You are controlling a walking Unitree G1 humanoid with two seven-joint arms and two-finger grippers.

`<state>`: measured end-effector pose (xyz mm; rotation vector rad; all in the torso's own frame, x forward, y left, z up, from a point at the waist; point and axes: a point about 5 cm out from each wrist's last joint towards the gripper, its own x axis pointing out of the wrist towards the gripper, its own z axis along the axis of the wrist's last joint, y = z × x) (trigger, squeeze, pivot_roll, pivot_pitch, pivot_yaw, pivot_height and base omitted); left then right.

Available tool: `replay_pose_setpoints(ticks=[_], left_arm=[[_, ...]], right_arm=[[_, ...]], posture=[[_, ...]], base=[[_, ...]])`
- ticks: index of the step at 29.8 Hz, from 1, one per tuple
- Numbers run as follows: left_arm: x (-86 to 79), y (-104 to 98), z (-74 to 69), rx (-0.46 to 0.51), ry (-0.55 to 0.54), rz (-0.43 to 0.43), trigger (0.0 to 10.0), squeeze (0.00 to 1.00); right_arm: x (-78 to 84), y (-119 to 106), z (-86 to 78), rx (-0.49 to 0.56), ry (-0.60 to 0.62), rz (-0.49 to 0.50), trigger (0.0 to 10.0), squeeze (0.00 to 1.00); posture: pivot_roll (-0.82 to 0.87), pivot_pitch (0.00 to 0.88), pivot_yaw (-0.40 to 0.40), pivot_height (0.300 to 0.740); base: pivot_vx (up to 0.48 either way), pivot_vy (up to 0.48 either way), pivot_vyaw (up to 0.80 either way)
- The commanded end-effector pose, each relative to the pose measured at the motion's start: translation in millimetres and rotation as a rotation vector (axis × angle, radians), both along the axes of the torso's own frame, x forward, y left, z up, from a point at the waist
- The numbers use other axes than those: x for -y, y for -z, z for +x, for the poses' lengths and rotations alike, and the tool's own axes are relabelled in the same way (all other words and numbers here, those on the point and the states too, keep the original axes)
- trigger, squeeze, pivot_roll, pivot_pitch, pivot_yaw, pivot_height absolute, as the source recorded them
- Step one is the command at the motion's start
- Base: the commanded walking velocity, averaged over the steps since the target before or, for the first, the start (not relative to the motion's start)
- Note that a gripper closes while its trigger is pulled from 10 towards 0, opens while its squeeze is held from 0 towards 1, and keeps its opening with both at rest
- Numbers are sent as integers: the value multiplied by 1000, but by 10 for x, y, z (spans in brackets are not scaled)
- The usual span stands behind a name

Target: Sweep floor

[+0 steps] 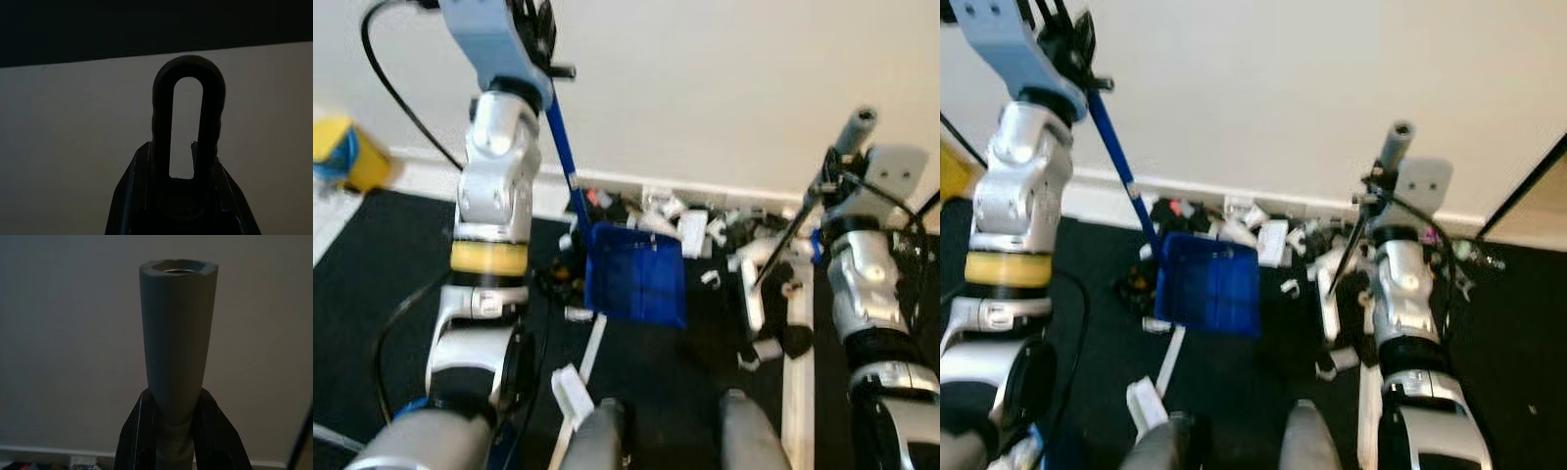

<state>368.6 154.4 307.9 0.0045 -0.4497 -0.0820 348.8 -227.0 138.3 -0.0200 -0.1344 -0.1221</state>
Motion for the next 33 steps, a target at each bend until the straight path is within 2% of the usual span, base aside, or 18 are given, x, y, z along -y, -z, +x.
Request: replay_pose_setpoints(ticks=[1,9,11,15,18,22,25,28,33], left_arm=[[-28,-89,-23,34,-13,1,10000,0],[-29,21,8,-13,1,-4,10000,0],[-33,187,40,-76,9,-16,10000,0],[-43,689,68,-229,0,11,10000,0],[-30,1032,61,-343,1,2,10000,0],[-27,1180,52,-368,-13,1,10000,0],[-40,1450,40,-400,-47,-59,10000,0],[-73,1492,32,-354,-73,-115,10000,0],[-48,1635,15,-360,-79,-124,10000,0]], right_arm=[[-55,-30,15,20,-16,0,10000,0],[-47,-19,2,19,-13,-5,10000,0],[-39,-14,-11,19,-13,-44,10000,0],[-21,-18,-39,31,-13,-115,10000,0],[10,5,-53,23,-9,-122,10000,0],[15,9,-55,22,-8,-119,10000,0],[-21,28,-59,19,-28,-118,10000,0],[-34,34,-58,18,-38,-118,10000,0],[-36,31,-50,15,-45,-113,10000,0]], posture=[[-65,135,95,740],[-65,139,98,740],[-66,143,99,740],[-68,148,102,740],[-68,157,100,740],[-71,164,96,740],[-85,177,83,740],[-92,180,77,740],[-105,187,65,740]], base=[[0,0,0],[0,0,0],[0,0,0],[0,0,0],[0,0,0],[0,0,0],[0,0,0],[0,0,0],[0,0,0]])
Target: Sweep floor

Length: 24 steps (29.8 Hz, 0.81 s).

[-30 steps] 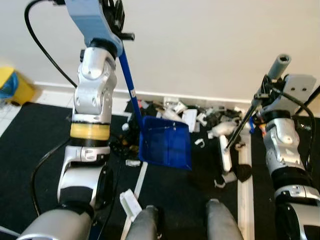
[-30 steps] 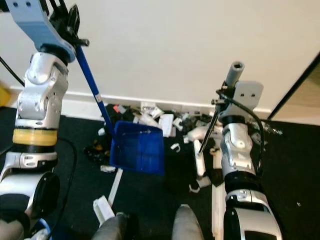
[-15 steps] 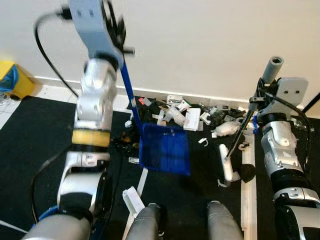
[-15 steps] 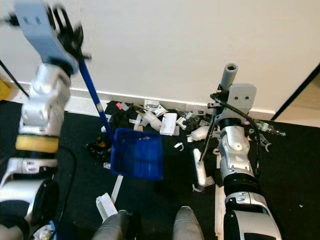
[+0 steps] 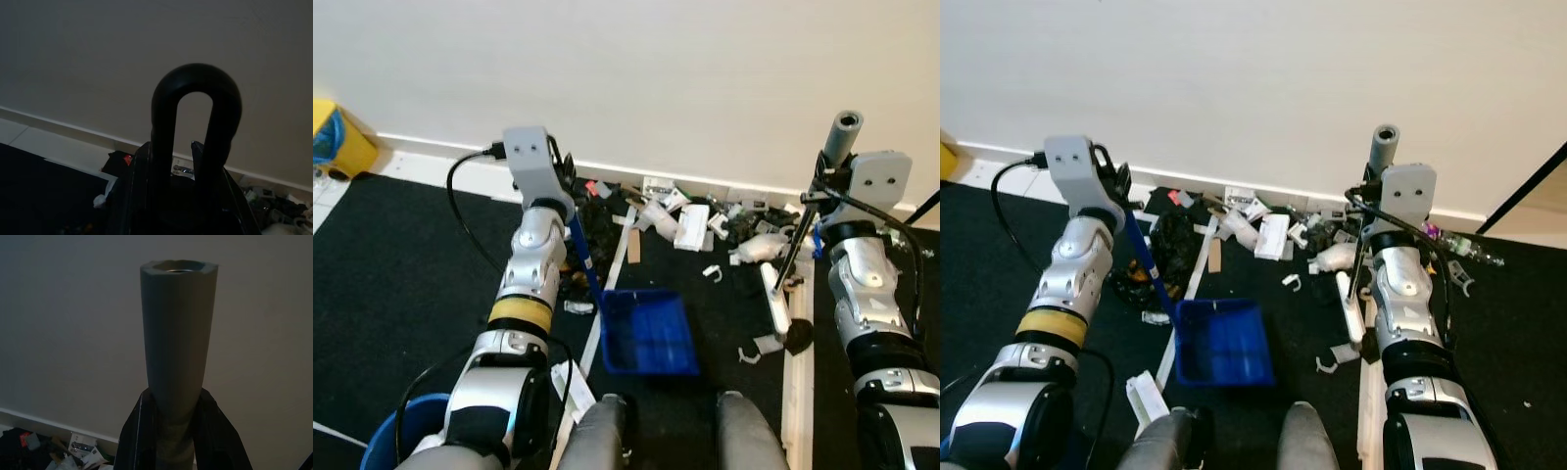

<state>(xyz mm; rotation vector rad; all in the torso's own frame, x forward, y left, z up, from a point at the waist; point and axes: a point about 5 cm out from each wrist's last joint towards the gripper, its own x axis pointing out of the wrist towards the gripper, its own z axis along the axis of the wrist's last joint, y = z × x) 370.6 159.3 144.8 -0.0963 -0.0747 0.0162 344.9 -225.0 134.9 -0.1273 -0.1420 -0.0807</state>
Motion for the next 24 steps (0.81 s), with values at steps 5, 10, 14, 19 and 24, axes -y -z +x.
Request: replay_pose_setpoints(ticks=[5,10,14,19,24], left_arm=[[53,203,-41,-30,-7,25,10000,0],[107,488,-124,-135,22,74,10000,0],[197,824,-305,-246,103,118,10000,0],[234,1107,-499,-383,184,182,10000,0],[14,1199,-551,-588,188,243,10000,0]], right_arm=[[-43,-1,-4,9,-23,2,10000,0],[-65,-15,-2,12,-37,0,10000,0],[-46,-22,-13,16,-35,0,10000,0],[-6,-13,-42,16,-24,1,10000,0],[29,-9,-40,10,-11,-3,10000,0]], posture=[[-119,198,50,740],[-128,208,47,740],[-129,219,52,740],[-114,219,64,740],[-88,211,71,740]], base=[[0,0,0],[0,0,0],[0,0,0],[0,0,0],[0,0,0]])
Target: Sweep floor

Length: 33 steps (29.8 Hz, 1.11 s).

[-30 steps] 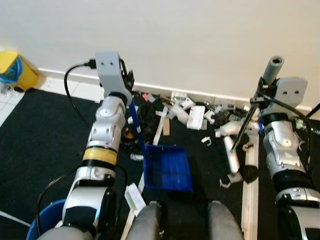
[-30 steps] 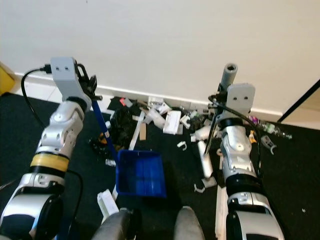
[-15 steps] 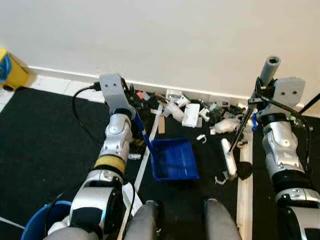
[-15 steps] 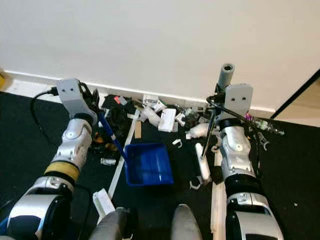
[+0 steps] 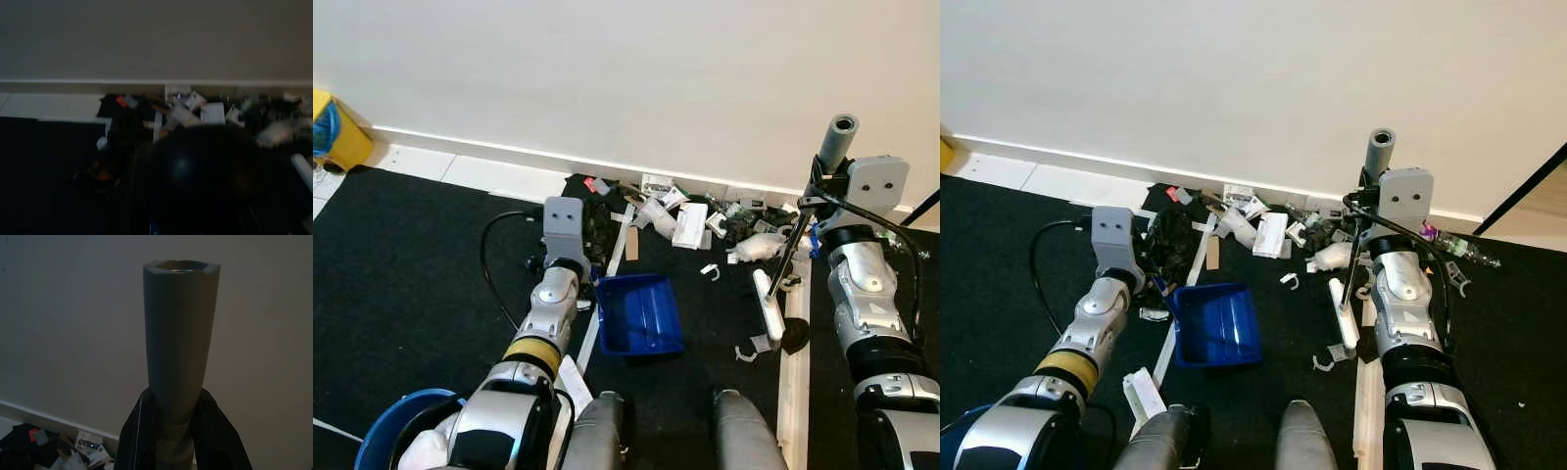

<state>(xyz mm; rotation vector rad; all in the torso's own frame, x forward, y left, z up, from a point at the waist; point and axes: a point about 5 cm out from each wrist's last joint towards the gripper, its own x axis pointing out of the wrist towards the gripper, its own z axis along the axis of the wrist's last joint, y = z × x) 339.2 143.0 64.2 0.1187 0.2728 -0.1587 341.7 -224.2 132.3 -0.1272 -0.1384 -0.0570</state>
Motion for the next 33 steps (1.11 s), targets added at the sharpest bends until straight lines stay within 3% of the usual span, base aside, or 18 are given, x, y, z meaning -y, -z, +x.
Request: replay_pose_setpoints(ticks=[1,4,5,9,12,16,18,19,24,33], left_arm=[[-219,359,-225,-286,-19,31,10000,0],[-324,283,-201,-326,-16,21,10000,0],[-395,261,-206,-411,4,12,10000,0],[-452,288,-243,-497,-4,-5,10000,0],[-536,372,-320,-613,-27,-45,10000,0],[-540,394,-373,-649,-41,-81,10000,0],[-496,392,-388,-640,-43,-98,10000,0],[-379,334,-383,-580,-46,-152,10000,0],[-269,177,-296,-489,-56,-160,10000,0],[-188,163,-275,-506,-88,-187,10000,0]], right_arm=[[35,-38,0,14,13,-2,10000,0],[27,-45,13,14,12,-3,10000,0],[12,-55,29,16,10,-1,10000,0],[-10,-65,44,18,6,1,10000,0],[-27,-79,53,23,3,4,10000,0],[-19,-75,48,23,5,6,10000,0],[-14,-69,39,23,8,7,10000,0],[-4,-60,21,25,14,8,10000,0],[15,-57,8,27,24,11,10000,0],[-50,-61,43,25,10,17,10000,0]], posture=[[-79,207,71,740],[-71,204,72,740],[-57,197,71,740],[-51,193,75,740],[-48,188,80,740],[-51,187,82,740],[-59,187,86,740],[-66,189,91,740],[-62,190,88,740],[-58,191,85,740]], base=[[0,0,0],[0,0,0],[0,0,0],[0,0,0],[0,0,0],[0,0,0],[0,0,0],[0,0,0],[0,0,0],[0,0,0]])
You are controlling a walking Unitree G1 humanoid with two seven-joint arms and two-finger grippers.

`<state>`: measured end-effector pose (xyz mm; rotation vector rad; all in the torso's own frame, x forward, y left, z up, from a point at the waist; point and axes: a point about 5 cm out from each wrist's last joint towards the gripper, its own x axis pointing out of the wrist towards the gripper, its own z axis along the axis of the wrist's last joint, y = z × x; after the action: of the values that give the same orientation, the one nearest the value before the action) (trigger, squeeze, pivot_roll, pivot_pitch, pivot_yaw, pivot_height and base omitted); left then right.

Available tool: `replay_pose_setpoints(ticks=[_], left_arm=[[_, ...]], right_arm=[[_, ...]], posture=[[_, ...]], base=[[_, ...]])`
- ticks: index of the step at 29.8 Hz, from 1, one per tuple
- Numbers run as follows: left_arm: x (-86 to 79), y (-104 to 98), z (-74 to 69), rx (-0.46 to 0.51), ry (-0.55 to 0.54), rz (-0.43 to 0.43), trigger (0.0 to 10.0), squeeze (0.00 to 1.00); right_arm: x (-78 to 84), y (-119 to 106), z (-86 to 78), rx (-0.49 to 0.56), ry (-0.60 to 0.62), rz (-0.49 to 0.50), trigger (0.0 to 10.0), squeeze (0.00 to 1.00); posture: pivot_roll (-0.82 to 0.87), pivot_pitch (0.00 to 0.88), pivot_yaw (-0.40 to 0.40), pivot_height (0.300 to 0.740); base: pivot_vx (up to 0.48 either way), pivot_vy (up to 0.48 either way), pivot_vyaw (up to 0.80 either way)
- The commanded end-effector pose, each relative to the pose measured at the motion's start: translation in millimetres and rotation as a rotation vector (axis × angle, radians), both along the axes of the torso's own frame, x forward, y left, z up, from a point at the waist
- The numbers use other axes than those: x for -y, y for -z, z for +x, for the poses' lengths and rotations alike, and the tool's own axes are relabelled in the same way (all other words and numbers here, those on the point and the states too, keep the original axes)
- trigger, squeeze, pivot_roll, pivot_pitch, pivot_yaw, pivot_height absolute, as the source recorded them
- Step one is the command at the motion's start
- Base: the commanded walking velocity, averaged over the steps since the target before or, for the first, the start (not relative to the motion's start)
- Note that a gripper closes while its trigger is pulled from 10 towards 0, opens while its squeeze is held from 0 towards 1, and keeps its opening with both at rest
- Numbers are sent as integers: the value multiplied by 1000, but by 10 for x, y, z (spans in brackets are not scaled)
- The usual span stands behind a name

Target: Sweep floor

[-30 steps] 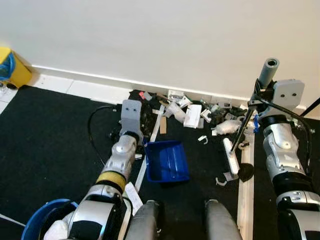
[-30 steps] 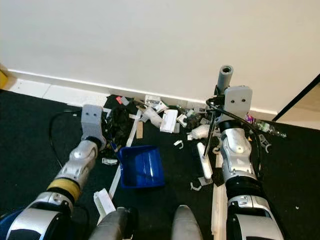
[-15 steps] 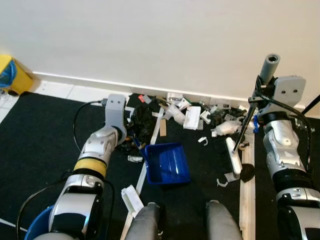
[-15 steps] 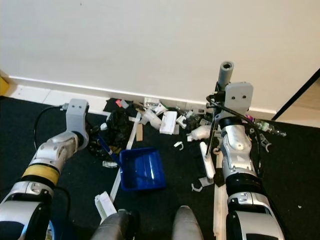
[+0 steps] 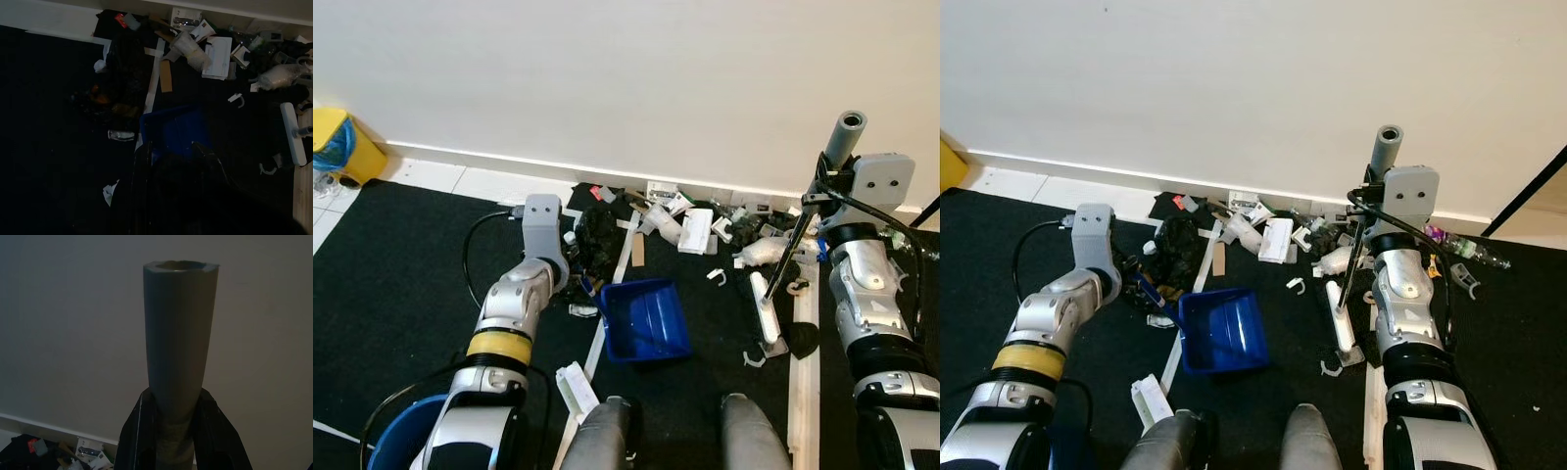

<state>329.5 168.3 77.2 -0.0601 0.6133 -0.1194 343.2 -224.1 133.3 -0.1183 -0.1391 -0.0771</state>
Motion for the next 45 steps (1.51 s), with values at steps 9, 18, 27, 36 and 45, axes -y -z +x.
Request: replay_pose_setpoints(ticks=[9,18,27,36,45], left_arm=[[92,278,-169,-131,-34,-72,0,0],[120,102,-133,-6,82,57,10000,0],[-22,-237,-51,68,49,19,10000,0],[154,-439,20,85,89,-113,10000,0],[216,-602,81,186,163,-109,10000,0]], right_arm=[[-31,-39,15,22,-1,9,10000,0],[20,-39,-9,23,11,6,10000,0],[113,-126,18,12,-11,-40,10000,0],[213,-251,6,42,6,-66,10000,0],[172,-214,4,37,0,-45,10000,0]], posture=[[-67,192,90,740],[-69,194,90,740],[-62,192,79,740],[-72,193,80,740],[-74,188,85,740]], base=[[0,0,0],[0,0,0],[0,0,0],[0,0,0],[0,0,0]])
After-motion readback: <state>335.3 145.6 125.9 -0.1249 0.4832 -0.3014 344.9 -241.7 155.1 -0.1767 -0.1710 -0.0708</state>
